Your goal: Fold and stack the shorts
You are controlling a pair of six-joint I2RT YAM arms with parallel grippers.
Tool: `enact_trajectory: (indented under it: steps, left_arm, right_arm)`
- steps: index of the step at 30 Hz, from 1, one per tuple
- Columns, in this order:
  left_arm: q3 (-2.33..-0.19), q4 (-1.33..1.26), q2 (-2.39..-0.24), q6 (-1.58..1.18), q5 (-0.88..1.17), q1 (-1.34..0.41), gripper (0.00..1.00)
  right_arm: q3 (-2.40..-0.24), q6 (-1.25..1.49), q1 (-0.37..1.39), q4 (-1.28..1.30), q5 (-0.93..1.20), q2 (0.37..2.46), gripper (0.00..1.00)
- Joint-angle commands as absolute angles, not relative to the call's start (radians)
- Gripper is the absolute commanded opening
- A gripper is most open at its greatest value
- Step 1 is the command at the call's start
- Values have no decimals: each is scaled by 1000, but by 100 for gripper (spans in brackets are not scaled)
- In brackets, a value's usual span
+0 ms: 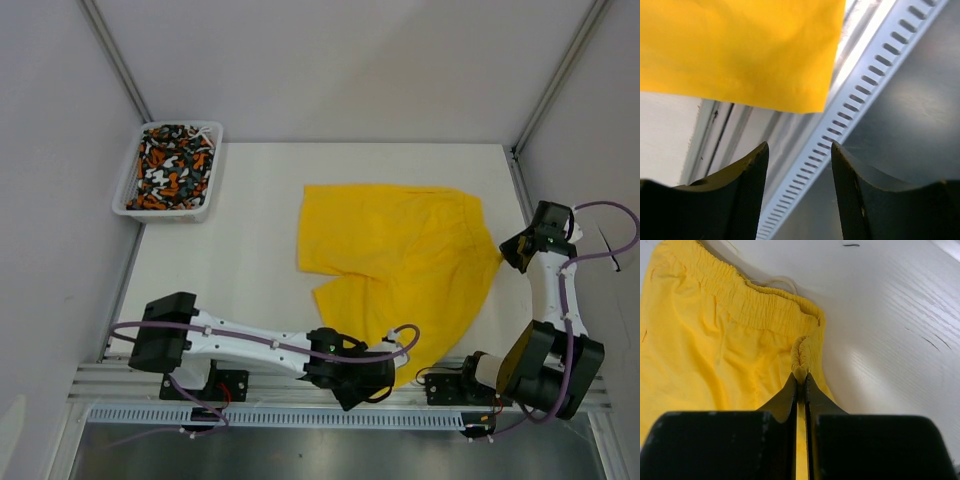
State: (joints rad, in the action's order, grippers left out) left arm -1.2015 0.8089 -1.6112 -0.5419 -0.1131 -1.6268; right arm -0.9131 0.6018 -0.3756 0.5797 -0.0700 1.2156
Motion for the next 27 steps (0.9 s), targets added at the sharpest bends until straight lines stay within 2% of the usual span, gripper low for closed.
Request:
enact_trajectory:
  steps: [1,9,27]
  left_arm:
    - [-1171,738,-1658,-445,-181,-1629,56]
    - [-1192,670,-1736,-382,-201,-1652,61]
    - [-1278,629,-1813,-383,-253,-1678,65]
  right_arm:
    - [-923,623,-379,488,-12,1270,0]
    - [-911,649,-335,416,0,1357,0]
    - [-862,676,-307,354,-23,1367,0]
